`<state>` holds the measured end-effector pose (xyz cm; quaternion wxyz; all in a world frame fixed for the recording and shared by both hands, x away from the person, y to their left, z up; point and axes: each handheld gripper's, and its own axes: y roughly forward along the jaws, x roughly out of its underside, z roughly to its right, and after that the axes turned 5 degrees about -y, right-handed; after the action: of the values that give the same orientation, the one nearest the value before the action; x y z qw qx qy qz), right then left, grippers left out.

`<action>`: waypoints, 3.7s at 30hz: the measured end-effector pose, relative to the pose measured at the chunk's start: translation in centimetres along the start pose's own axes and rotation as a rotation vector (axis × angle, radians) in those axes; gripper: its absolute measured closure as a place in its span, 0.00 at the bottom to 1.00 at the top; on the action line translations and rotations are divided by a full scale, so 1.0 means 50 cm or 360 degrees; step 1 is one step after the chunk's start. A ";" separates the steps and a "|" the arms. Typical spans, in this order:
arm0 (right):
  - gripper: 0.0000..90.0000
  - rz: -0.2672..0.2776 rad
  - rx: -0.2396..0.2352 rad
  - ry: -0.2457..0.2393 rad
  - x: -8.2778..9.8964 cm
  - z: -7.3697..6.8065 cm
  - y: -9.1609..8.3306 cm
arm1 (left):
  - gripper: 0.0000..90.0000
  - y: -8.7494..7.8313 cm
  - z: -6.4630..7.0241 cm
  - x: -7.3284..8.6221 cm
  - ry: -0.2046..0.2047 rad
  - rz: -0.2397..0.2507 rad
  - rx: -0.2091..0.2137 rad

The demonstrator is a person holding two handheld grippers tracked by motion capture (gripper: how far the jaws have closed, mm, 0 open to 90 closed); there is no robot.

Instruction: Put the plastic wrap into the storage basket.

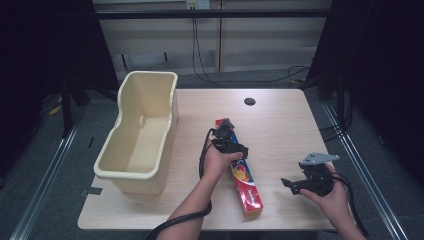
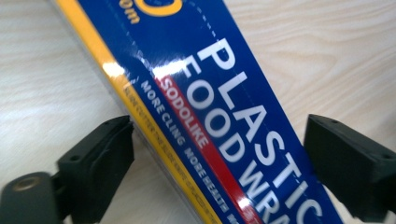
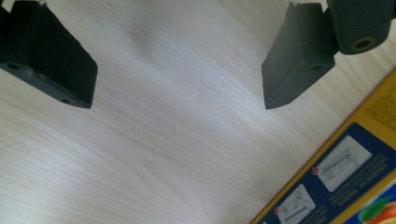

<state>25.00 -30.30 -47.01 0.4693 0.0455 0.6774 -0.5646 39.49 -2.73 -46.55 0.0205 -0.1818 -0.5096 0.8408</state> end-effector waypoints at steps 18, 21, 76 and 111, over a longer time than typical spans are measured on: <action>0.12 -0.0011 -0.0009 -0.0006 -0.002 -0.001 0.001 | 0.31 -0.056 -0.036 -0.008 0.0207 -0.0066 -0.0200; 0.12 -0.0021 -0.0016 -0.0002 -0.003 -0.002 0.003 | 0.31 -0.052 -0.030 -0.009 0.0199 -0.0054 -0.0228; 0.03 0.0025 -0.0061 -0.0039 -0.009 -0.009 0.010 | 0.45 -0.229 0.037 -0.086 0.0220 -0.0327 -0.0286; 0.03 0.0020 -0.0114 -0.0051 -0.006 -0.010 0.011 | 0.45 -0.417 0.019 -0.143 0.0079 -0.0292 -0.0349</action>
<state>25.20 -29.53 -47.23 0.4849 0.0240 0.6893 -0.5378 42.73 4.89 -26.10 0.0898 -0.1564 -0.6120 0.7700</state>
